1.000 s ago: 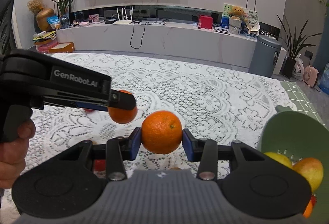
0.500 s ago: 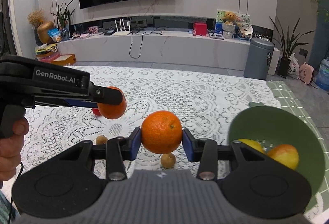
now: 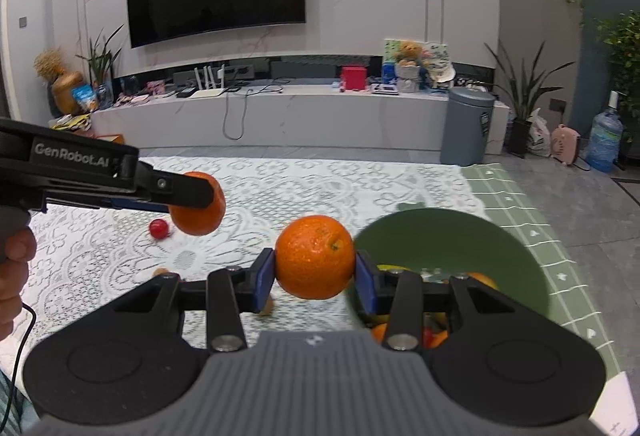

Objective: Organize fruits
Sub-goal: 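Carry the orange over the colander with the right gripper while the left gripper carries its orange there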

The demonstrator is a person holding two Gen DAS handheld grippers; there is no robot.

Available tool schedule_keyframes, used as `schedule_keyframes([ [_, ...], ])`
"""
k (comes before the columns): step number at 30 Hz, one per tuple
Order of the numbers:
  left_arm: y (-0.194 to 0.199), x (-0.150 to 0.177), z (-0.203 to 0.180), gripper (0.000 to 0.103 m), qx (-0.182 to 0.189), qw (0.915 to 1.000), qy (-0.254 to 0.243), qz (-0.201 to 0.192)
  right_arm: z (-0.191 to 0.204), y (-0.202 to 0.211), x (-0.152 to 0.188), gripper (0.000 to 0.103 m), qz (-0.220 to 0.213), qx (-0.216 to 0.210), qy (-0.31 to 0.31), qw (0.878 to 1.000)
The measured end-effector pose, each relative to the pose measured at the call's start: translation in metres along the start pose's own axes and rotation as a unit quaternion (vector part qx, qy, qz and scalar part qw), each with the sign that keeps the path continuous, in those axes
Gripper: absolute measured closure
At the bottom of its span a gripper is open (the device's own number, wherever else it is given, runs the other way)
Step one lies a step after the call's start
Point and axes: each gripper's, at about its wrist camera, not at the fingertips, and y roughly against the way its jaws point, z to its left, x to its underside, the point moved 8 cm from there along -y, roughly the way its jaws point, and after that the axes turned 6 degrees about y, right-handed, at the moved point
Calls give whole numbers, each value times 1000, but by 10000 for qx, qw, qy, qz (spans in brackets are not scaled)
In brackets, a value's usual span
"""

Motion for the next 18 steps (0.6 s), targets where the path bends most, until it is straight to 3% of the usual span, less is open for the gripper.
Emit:
schedule_keyframes([
  [18,-59,9,-77,58,449,9954,-688,491,-72,-2,0,63,99,391,242,9989],
])
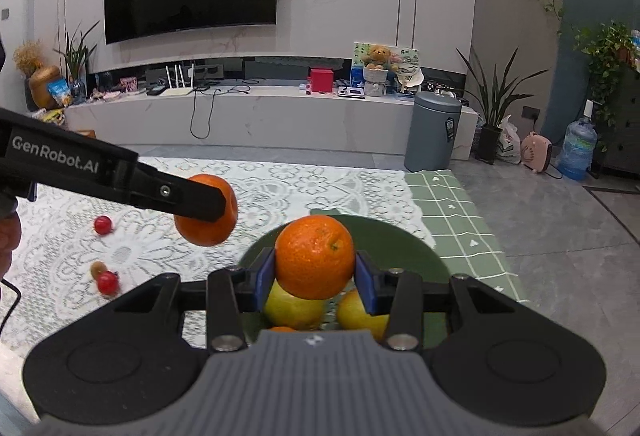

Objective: Organize fruits
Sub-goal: 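Carry the orange over the colander with the right gripper while the left gripper carries its orange there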

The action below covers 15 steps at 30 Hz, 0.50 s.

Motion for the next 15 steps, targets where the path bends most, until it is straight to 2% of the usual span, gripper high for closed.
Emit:
schedule_keyframes([
  [15,-62,0,-3,57,-183,9977,-344,556,-40,-56,2,63,668,20,523,9964],
])
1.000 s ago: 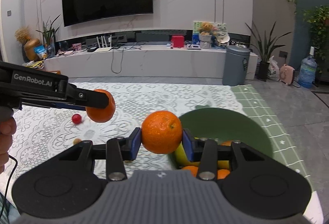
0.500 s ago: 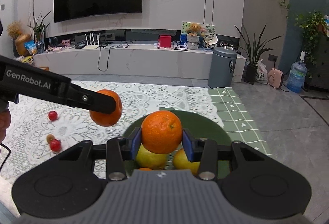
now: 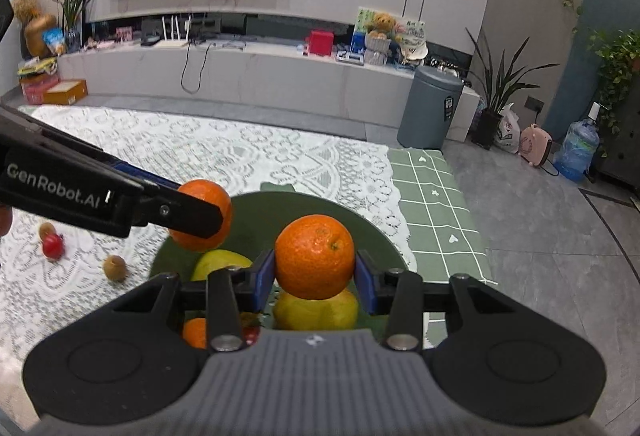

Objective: Organize fruits
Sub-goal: 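Carry the orange over the colander with the right gripper while the left gripper carries its orange there, then lower both oranges into the colander and open both grippers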

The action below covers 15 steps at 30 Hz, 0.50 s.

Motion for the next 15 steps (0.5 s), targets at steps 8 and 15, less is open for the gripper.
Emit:
schedule_keyframes([
  [8,-25,2,6,57,-86,9996,-78,240,-8,-31,-3,63,220,33,314,9993],
  [15,-39,-1,13,57,-112,9993,-38,361,-9,-55,-4,63,415,-18,453,9981],
])
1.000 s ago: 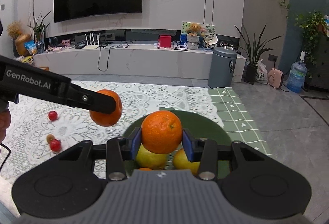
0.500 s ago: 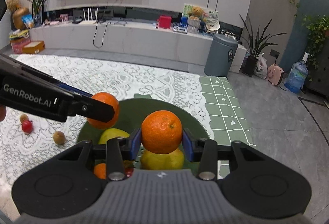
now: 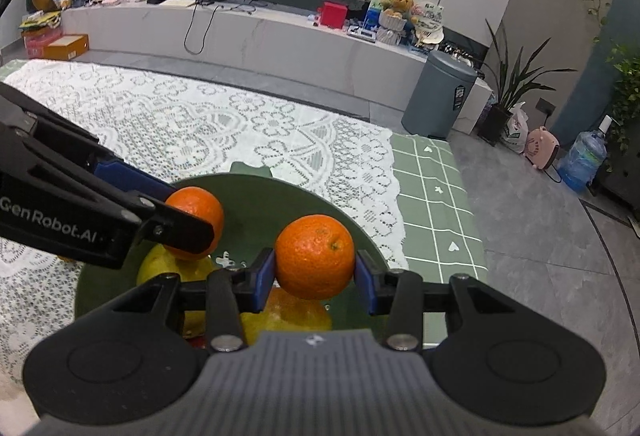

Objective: Organize fruits
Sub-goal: 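Lower both oranges into the colander and open both grippers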

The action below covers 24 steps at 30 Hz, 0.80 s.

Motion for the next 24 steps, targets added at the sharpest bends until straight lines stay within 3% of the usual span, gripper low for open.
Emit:
schedule_keyframes([
  [9,-10,-3,4,57,45,9999,48,80,2,-25,1,63,269,-90,153,9995],
  [24,-21,-9,11,58,-179,9997,177,30,6,-45,3,62,563,-109,143,9983],
])
